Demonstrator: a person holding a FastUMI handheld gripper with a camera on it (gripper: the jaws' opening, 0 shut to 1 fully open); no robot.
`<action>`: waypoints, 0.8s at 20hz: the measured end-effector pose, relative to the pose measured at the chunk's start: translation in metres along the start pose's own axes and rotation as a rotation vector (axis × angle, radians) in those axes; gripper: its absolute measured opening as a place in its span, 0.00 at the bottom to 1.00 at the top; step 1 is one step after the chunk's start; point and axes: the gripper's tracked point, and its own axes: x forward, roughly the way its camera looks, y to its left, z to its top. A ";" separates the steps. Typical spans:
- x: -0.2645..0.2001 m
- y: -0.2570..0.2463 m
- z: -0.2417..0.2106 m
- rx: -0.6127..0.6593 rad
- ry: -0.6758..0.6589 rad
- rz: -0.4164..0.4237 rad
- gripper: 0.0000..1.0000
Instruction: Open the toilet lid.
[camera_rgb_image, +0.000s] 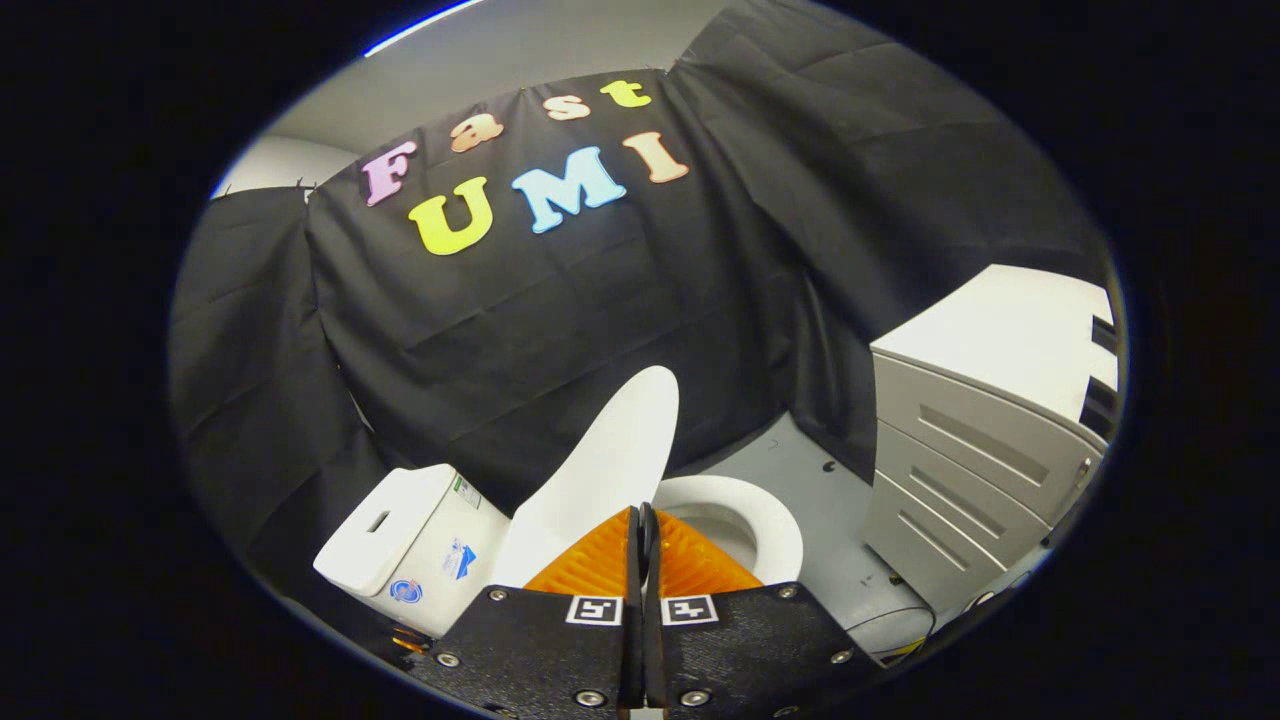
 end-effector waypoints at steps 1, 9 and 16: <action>-0.001 0.012 0.004 -0.035 -0.004 0.004 0.00; -0.012 0.082 0.030 -0.201 -0.055 0.012 0.00; -0.015 0.142 0.048 -0.287 -0.108 0.050 0.00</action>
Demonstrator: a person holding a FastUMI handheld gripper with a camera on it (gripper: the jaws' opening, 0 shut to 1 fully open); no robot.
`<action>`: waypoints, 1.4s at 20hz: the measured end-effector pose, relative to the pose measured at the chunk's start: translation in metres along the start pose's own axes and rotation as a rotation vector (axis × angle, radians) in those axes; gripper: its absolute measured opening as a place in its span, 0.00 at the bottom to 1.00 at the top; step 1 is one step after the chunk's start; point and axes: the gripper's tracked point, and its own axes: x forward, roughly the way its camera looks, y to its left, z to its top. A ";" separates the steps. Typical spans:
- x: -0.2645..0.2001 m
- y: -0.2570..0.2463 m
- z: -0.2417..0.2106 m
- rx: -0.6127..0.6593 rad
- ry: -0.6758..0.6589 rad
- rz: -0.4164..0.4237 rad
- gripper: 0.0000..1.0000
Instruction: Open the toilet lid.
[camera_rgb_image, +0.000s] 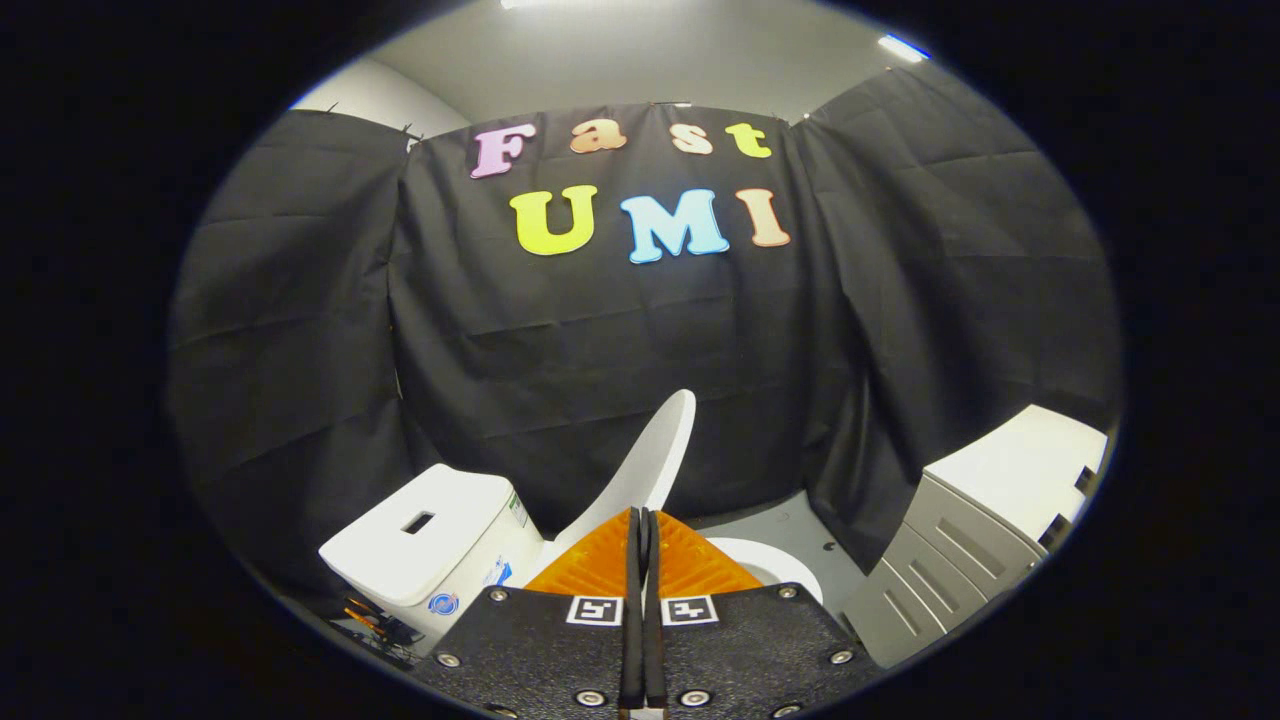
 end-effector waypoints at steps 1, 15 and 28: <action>0.001 0.007 0.006 -0.004 -0.011 0.007 0.00; 0.010 0.123 0.045 -0.059 -0.083 0.102 0.00; 0.017 0.225 0.051 -0.094 -0.079 0.209 0.00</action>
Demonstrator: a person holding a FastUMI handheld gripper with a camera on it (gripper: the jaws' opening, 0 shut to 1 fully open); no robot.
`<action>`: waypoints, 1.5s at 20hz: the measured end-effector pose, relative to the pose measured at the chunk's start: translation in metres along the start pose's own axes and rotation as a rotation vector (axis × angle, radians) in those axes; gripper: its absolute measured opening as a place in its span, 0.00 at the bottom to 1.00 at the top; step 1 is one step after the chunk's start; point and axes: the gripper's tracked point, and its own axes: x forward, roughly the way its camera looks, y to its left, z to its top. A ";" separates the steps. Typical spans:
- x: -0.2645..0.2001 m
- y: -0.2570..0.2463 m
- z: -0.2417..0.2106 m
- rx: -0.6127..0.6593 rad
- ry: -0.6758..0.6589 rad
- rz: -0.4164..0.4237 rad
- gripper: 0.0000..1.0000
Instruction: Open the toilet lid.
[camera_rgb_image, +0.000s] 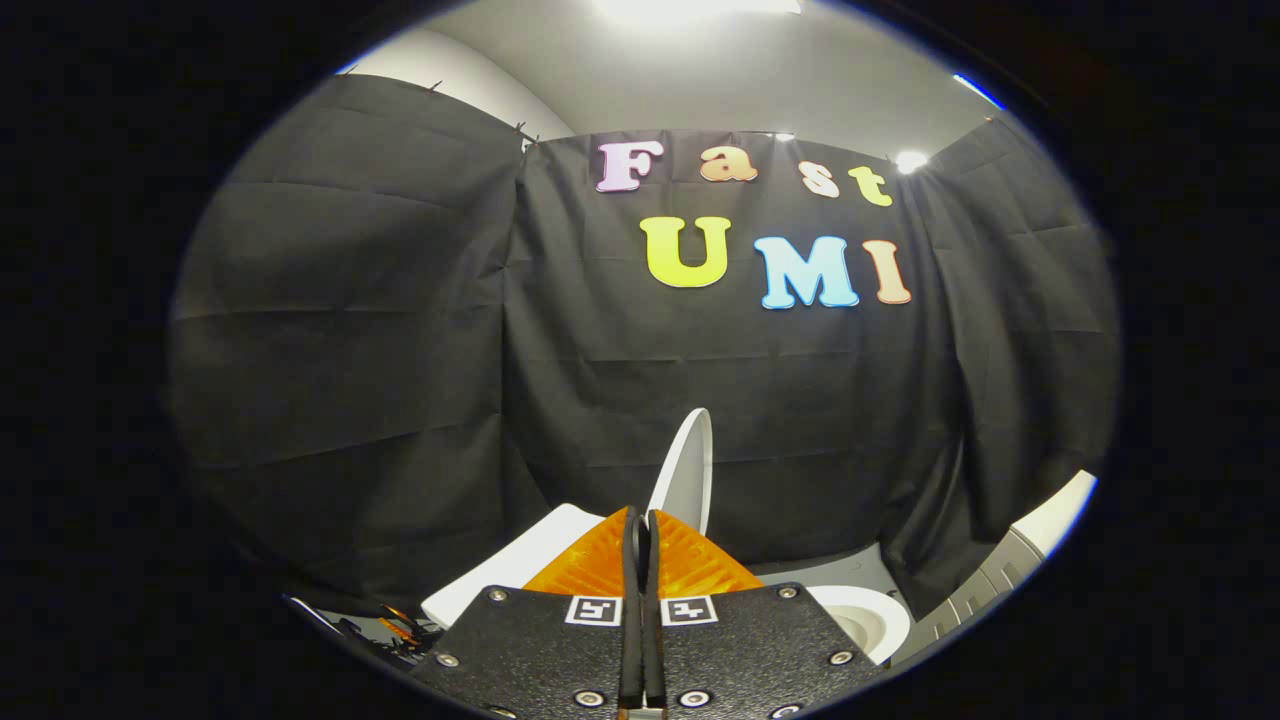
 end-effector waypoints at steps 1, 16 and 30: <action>0.002 0.007 0.000 -0.002 0.004 0.002 0.00; 0.032 0.104 -0.016 -0.004 0.048 0.129 0.00; 0.003 0.093 0.013 0.090 0.025 0.244 0.55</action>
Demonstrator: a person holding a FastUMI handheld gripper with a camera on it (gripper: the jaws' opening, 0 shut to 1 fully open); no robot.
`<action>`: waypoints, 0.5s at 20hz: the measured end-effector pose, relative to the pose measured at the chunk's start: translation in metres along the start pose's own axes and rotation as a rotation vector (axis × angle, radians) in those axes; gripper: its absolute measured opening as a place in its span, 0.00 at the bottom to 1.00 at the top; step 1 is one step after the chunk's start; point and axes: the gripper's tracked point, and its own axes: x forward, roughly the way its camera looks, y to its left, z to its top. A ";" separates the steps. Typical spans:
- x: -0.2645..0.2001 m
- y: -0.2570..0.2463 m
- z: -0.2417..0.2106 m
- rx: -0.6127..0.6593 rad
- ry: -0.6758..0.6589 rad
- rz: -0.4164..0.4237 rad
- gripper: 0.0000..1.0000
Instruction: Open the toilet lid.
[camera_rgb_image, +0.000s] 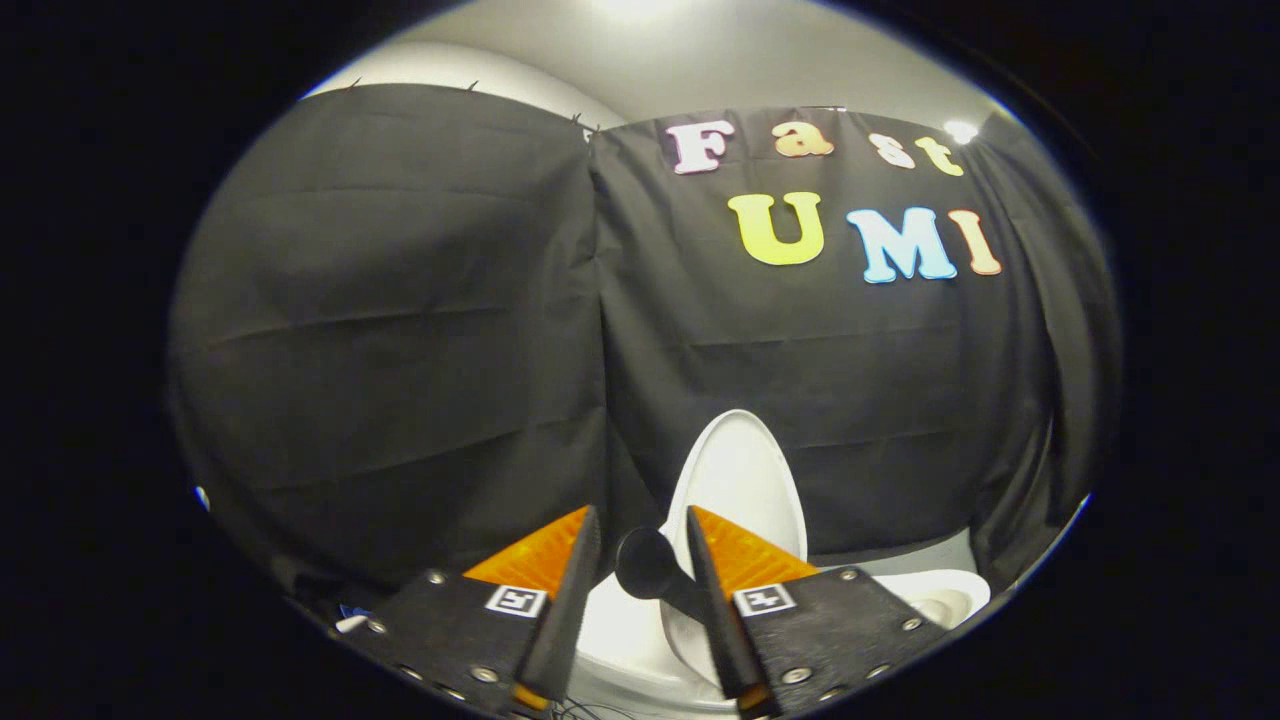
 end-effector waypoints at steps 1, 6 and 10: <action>-0.007 -0.001 0.009 0.005 -0.013 0.013 0.69; -0.063 -0.030 0.077 0.024 -0.176 0.065 0.96; -0.119 -0.084 0.121 -0.039 -0.293 0.024 0.95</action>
